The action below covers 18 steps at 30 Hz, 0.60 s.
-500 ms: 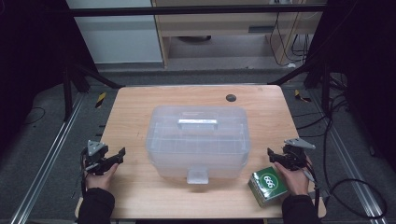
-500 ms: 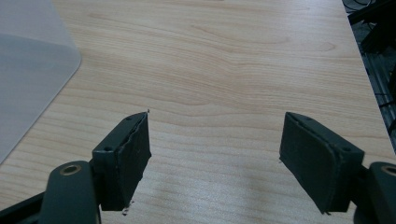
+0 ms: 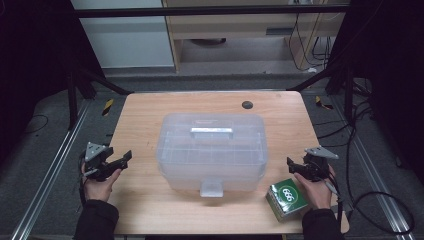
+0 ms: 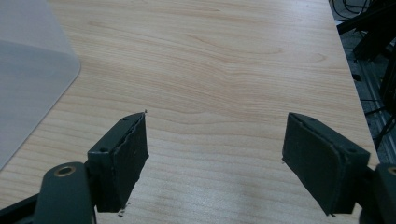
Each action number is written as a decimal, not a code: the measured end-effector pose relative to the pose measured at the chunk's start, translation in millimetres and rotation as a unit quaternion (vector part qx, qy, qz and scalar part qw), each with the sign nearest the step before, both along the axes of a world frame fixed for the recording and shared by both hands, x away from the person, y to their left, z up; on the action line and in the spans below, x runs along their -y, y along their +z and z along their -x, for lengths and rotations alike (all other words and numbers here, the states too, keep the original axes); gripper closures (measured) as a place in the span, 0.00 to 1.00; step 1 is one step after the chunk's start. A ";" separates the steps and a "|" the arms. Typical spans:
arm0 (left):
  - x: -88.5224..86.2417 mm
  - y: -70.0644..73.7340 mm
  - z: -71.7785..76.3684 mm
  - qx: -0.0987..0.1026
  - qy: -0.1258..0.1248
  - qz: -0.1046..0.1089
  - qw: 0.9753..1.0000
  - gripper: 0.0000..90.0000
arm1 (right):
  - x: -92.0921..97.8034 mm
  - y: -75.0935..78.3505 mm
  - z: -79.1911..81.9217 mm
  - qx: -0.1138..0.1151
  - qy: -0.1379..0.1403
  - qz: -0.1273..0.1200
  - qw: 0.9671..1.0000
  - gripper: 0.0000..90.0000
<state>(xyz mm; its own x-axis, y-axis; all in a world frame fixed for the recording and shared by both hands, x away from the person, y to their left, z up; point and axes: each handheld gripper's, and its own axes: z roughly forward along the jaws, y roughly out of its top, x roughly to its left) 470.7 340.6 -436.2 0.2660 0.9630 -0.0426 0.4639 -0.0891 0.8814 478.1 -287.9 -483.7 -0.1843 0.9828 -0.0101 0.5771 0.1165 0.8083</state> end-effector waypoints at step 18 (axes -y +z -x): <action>5.3 90.0 -15.1 0.058 -0.162 -0.066 0.983 0.29 | -1.8 1.1 -0.9 -0.003 0.009 0.011 1.000 0.23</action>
